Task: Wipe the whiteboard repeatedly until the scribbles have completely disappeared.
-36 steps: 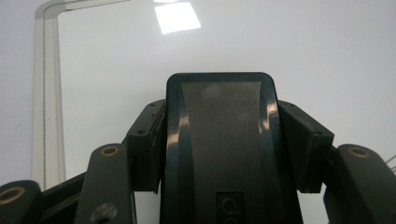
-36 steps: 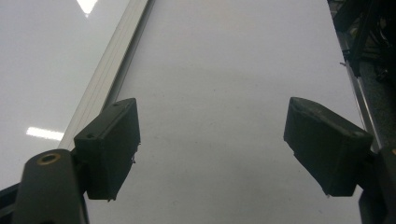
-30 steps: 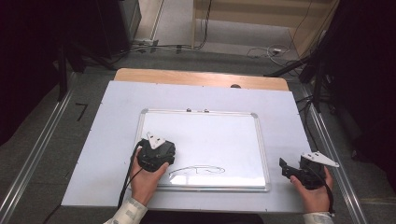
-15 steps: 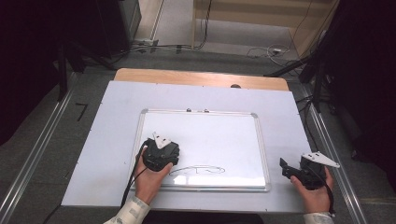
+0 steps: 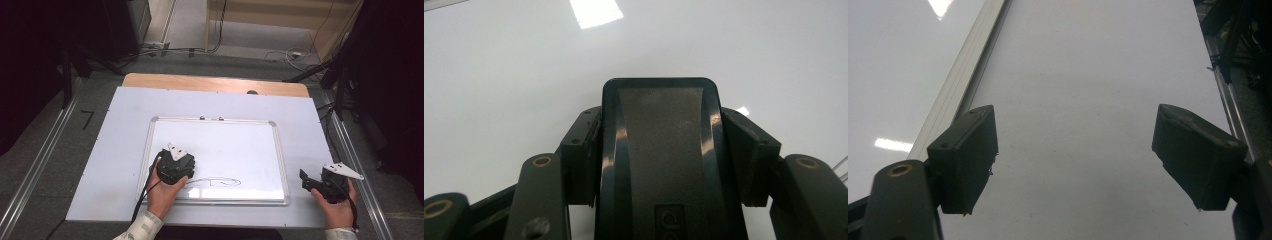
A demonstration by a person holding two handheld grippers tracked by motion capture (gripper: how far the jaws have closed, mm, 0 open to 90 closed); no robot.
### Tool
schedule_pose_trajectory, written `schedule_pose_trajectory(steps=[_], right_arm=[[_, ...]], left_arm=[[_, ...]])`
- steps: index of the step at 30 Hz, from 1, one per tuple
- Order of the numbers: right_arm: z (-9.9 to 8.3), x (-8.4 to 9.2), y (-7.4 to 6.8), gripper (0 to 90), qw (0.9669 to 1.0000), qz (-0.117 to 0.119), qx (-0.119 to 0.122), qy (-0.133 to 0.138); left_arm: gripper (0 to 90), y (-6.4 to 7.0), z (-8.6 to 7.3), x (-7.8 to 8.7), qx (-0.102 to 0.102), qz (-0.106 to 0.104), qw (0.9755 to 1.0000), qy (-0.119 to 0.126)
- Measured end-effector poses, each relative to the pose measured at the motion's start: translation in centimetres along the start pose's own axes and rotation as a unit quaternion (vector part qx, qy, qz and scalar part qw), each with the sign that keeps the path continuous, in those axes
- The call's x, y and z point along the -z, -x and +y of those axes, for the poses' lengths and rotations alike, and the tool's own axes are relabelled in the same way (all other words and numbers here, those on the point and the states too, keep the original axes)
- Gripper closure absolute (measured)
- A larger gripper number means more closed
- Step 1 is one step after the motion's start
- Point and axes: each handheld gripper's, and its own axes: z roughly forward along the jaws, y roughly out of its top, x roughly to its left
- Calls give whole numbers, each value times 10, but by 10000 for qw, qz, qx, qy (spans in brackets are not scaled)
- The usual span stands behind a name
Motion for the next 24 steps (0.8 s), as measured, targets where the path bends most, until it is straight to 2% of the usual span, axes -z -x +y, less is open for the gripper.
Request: schedule_pose_trajectory(steps=[24], right_arm=[[1, 0, -1, 172, 10000, -31, 31, 19]], left_arm=[[411, 10, 5, -6, -111, -28, 9999, -14]])
